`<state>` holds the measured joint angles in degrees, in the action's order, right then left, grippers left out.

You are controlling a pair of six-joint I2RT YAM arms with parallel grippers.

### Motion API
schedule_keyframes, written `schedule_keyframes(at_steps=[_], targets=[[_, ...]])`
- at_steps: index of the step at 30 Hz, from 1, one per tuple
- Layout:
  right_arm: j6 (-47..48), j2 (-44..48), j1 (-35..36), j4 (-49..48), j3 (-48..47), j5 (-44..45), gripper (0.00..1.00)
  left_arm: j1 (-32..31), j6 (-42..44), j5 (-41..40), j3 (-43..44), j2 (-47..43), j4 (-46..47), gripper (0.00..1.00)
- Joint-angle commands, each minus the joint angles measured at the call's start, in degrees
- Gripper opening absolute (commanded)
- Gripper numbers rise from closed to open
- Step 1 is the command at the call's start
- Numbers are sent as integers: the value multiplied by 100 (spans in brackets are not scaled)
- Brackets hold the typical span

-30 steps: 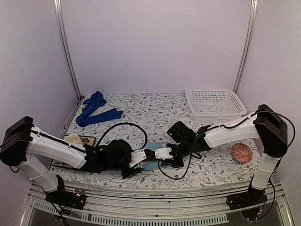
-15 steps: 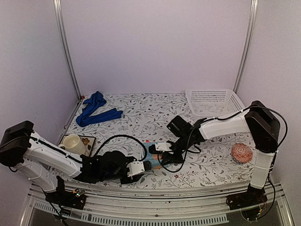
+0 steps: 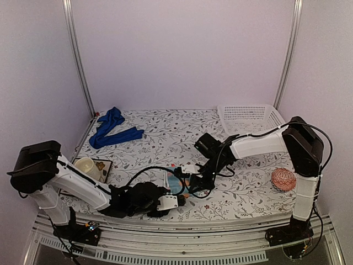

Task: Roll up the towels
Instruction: Roll the towel at the center of the board.

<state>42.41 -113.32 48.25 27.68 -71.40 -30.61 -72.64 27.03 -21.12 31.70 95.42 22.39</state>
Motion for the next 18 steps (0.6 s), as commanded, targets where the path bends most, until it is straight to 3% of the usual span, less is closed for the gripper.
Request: schedule_keyframes(at_steps=[1, 10, 18], targets=[[10, -231, -71, 290, -60, 82, 11, -89, 202, -222, 107, 205, 118, 57], [117, -369, -111, 501, -252, -20, 11, -84, 254, -328, 326, 500, -142, 53], [169, -363, -133, 559, -252, -23, 14, -42, 52, -378, 463, 531, -493, 26]])
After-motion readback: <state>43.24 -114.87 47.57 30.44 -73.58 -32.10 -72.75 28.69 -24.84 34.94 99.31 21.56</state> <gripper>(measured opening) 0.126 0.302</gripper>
